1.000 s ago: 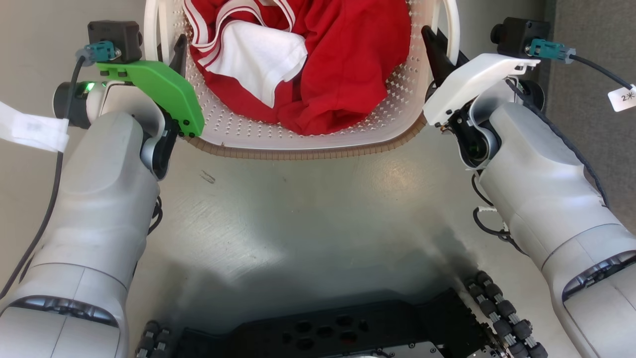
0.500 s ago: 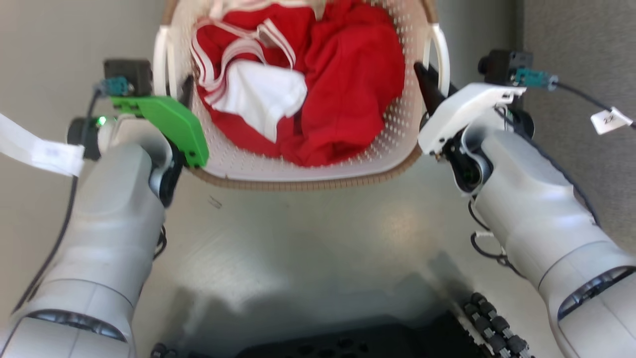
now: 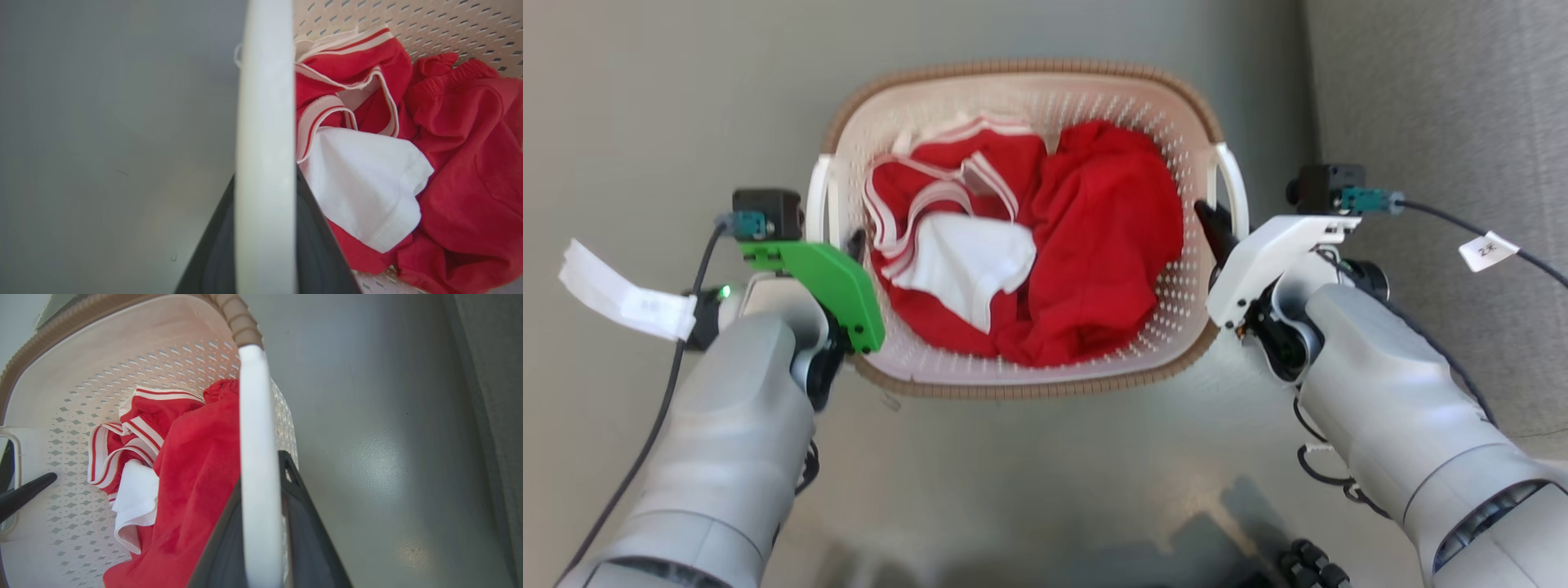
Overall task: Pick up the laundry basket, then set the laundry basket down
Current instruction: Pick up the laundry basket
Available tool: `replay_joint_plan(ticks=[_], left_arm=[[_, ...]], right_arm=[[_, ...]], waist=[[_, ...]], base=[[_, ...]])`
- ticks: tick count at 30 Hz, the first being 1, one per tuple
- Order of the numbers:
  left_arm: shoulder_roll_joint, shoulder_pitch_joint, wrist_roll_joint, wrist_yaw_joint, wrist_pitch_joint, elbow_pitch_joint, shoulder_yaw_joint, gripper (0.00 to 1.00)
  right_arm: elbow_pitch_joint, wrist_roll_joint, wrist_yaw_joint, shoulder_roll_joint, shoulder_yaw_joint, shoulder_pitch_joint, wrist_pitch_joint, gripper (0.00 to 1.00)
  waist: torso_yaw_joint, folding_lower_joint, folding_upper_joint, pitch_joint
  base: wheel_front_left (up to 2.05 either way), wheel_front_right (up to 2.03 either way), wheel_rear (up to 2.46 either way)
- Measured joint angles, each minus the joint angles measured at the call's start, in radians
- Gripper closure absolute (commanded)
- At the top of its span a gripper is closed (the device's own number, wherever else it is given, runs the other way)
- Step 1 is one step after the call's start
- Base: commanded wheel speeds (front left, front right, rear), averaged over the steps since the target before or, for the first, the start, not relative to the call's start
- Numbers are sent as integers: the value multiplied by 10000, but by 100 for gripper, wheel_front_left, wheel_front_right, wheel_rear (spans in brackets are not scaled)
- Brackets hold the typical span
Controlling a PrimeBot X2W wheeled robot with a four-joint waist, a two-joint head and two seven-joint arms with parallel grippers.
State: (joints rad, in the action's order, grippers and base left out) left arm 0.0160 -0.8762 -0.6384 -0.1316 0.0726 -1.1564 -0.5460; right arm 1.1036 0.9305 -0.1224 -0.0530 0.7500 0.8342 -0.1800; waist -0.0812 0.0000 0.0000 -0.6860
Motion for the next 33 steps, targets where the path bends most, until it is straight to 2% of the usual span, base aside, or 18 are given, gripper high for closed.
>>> replay_joint_plan(ticks=[20,33], left_arm=[[-63,1719,-1137,0,-1087,-337,-201,100],[-58,3443,-2125,0,-1705,-188,-633,100]], right_arm=[[201,646,8,113,872,-1482,1030,100],[196,1097,10,109,1440,-2945,1741,100]], waist=[[-58,-1,0,3024],[-19,-1,0,4903]], base=[[0,0,0],[0,0,0]])
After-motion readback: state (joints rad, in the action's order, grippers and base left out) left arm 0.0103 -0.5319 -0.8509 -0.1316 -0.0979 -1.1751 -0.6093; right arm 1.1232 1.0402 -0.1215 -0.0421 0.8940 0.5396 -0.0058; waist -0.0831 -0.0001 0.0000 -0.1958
